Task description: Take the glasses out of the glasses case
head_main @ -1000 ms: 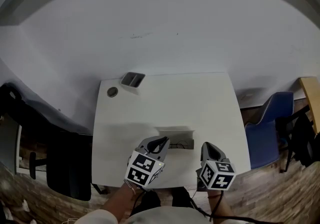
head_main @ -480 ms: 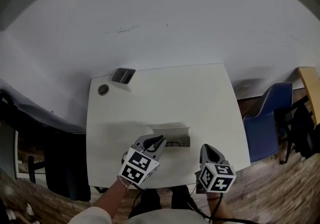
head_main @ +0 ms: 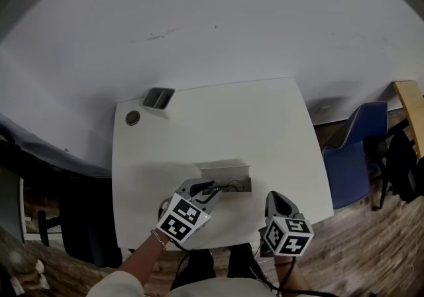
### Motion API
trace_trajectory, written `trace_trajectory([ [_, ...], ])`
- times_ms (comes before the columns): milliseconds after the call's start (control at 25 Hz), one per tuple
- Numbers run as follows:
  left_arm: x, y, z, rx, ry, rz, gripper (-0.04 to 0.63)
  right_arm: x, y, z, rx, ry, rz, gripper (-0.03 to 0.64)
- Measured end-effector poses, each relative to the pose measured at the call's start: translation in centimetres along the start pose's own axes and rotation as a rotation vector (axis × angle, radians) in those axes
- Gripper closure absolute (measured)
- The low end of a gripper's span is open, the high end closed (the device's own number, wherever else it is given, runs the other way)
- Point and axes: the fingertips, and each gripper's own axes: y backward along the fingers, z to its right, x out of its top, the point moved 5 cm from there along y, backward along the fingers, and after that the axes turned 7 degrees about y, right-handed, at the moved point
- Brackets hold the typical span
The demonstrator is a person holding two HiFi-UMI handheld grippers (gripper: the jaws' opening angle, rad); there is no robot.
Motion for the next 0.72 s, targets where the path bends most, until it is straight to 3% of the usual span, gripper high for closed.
trace_trajectory([
  [160,-0.6,-0.9,0.0,-0.030,-0.092,-0.098,0.453,-0.5,0.1,0.2,-0.006,-0.010,-0.008,0.584],
  [720,-1.0,-4.0,-0.6,-0.195,-0.356,-0.325,0.454,-1.4,-0.2,0.5,-0.013,-0.038,-0.024,0.584],
])
